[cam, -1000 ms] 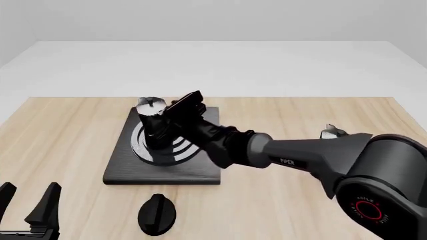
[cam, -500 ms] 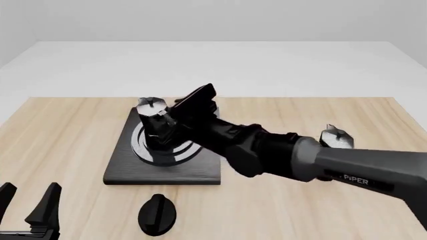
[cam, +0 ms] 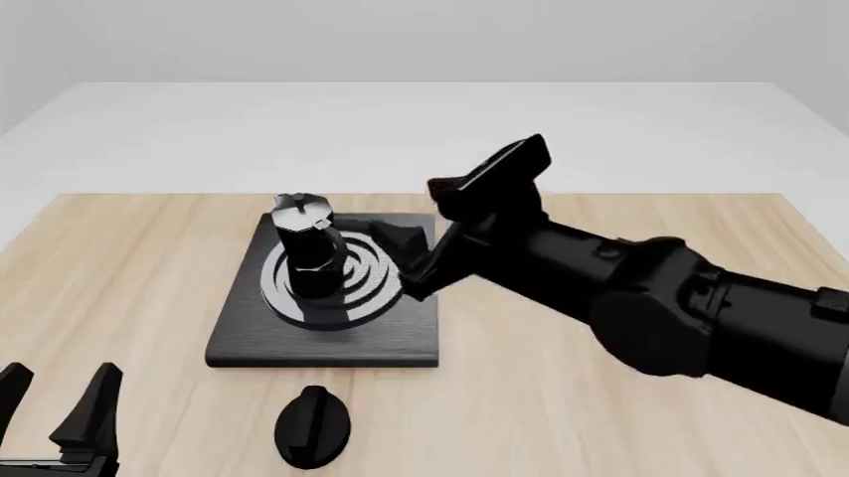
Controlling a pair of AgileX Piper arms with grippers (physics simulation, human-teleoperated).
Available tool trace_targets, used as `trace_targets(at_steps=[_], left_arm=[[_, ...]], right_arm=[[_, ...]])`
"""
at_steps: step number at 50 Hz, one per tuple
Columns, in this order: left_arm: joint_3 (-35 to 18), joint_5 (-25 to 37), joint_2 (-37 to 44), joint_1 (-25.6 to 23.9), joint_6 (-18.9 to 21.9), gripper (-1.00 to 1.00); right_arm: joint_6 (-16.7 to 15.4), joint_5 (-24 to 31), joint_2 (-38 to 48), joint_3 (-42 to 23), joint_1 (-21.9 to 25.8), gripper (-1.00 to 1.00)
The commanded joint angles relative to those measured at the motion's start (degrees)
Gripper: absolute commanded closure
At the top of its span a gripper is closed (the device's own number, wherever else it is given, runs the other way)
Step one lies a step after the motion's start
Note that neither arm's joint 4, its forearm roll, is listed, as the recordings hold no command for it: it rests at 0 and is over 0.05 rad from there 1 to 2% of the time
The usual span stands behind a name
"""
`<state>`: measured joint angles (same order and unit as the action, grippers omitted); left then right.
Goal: Put both moka pots on the stove.
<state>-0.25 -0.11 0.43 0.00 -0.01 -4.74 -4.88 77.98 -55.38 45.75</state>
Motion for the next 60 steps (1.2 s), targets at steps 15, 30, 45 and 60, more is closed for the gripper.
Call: trace_targets(at_steps=[15, 30, 45, 60], left_arm=[[0.0, 0.0, 0.0, 0.0, 0.0, -1.00], [0.0, 0.0, 0.0, 0.0, 0.0, -1.00], [0.0, 0.0, 0.0, 0.0, 0.0, -1.00], [0.0, 0.0, 0.0, 0.0, 0.0, -1.00]], right_arm=[[-1.8, 17.4, -17.8, 4.2, -17.7, -1.00], [-1.3, 25.7, -20.8, 3.1, -28.0, -1.00], [-0.5, 33.5, -22.7, 2.7, -35.9, -1.00], [0.2, 35.7, -23.8, 4.2, -41.8, -1.00]])
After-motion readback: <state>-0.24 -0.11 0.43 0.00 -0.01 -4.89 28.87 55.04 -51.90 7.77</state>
